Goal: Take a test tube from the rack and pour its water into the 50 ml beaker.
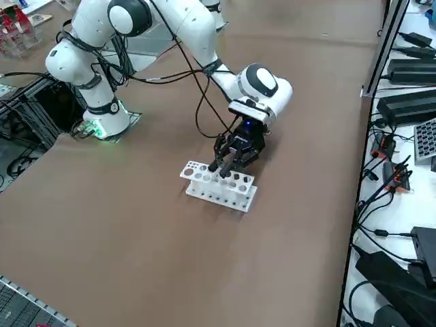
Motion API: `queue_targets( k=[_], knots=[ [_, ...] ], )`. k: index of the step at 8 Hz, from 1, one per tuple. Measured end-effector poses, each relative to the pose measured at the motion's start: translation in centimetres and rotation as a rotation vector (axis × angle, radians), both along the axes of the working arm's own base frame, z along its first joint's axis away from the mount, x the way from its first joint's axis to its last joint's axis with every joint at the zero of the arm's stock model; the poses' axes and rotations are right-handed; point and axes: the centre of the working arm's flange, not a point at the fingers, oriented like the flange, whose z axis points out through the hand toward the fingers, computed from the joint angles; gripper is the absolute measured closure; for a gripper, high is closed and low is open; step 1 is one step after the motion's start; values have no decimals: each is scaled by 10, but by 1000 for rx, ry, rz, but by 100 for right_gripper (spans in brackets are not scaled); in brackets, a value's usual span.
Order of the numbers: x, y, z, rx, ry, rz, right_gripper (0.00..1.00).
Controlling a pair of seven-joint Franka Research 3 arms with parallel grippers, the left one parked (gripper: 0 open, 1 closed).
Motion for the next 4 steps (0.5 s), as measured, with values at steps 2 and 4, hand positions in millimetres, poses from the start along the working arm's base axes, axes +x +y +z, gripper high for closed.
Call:
queue_targets(
  k=[2, 4],
  knots=[
    [0, 0, -1, 2, 0, 2, 68],
    [0, 1, -1, 3, 0, 3, 56]
  ],
)
